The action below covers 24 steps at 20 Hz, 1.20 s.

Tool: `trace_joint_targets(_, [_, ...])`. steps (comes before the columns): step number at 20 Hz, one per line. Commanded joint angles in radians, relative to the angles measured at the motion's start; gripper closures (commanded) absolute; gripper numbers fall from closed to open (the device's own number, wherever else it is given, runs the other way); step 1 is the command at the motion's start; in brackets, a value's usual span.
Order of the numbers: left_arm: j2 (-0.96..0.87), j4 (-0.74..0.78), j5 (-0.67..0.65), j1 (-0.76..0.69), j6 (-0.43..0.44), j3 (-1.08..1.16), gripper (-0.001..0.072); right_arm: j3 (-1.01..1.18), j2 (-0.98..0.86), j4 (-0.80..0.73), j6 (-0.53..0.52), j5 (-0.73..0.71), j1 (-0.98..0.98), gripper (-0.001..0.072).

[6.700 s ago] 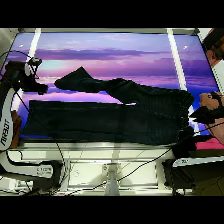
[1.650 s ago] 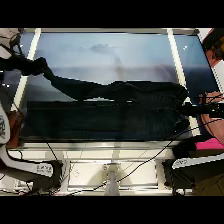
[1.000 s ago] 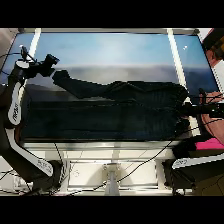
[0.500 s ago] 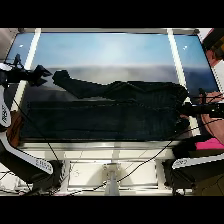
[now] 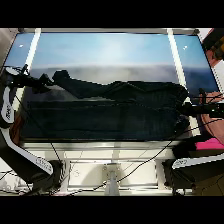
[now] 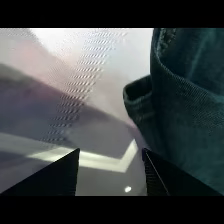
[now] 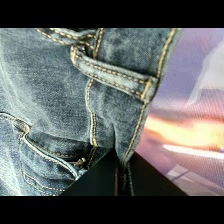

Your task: Fold the clothes and pants, and hang the long-sleeved shirts on hangers.

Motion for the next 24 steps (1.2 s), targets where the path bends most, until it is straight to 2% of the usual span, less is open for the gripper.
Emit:
trace_joint_targets(1, [-0.030, 0.000, 0.104, -0.035, -0.008, 0.000, 0.0278, 0.000, 0.000, 0.000, 0.000, 0.003, 0.000, 0.0677])
trace_joint_targets(4, [-0.039, -0.014, 0.209, -0.062, -0.008, -0.001, 0.0280, 0.000, 0.000, 0.000, 0.000, 0.010, 0.000, 0.0677])
trace_joint_targets(5, [-0.044, -0.014, 0.225, -0.067, -0.008, -0.001, 0.0311, 0.000, 0.000, 0.000, 0.000, 0.010, 0.000, 0.0678])
trace_joint_targets(6, [-0.049, -0.012, 0.228, -0.072, -0.008, -0.001, 0.0388, 0.000, 0.000, 0.000, 0.000, 0.010, 0.000, 0.0678])
trace_joint_targets(8, [-0.058, -0.011, 0.227, -0.072, -0.008, -0.001, 0.0471, 0.000, 0.000, 0.000, 0.000, 0.010, 0.000, 0.0678])
trace_joint_targets(10, [-0.057, -0.011, 0.235, -0.072, -0.008, 0.000, 0.0623, 0.000, 0.000, 0.000, 0.000, 0.011, 0.000, 0.0677])
trace_joint_targets(11, [-0.056, -0.011, 0.243, -0.072, -0.008, 0.000, 0.0662, 0.000, 0.000, 0.000, 0.000, 0.011, 0.000, 0.0678])
trace_joint_targets(13, [-0.047, -0.011, 0.251, -0.072, -0.005, 0.000, 0.0662, 0.000, 0.000, 0.000, 0.000, 0.011, 0.000, 0.0677])
trace_joint_targets(16, [0.006, -0.010, 0.261, -0.068, 0.061, 0.001, 0.0663, 0.000, 0.000, 0.000, 0.000, 0.013, 0.000, 0.0677])
trace_joint_targets(24, [0.288, 0.013, 0.208, -0.001, 0.060, 0.002, 0.0667, 0.000, 0.000, 0.003, 0.013, 0.069, 0.000, 0.0677])
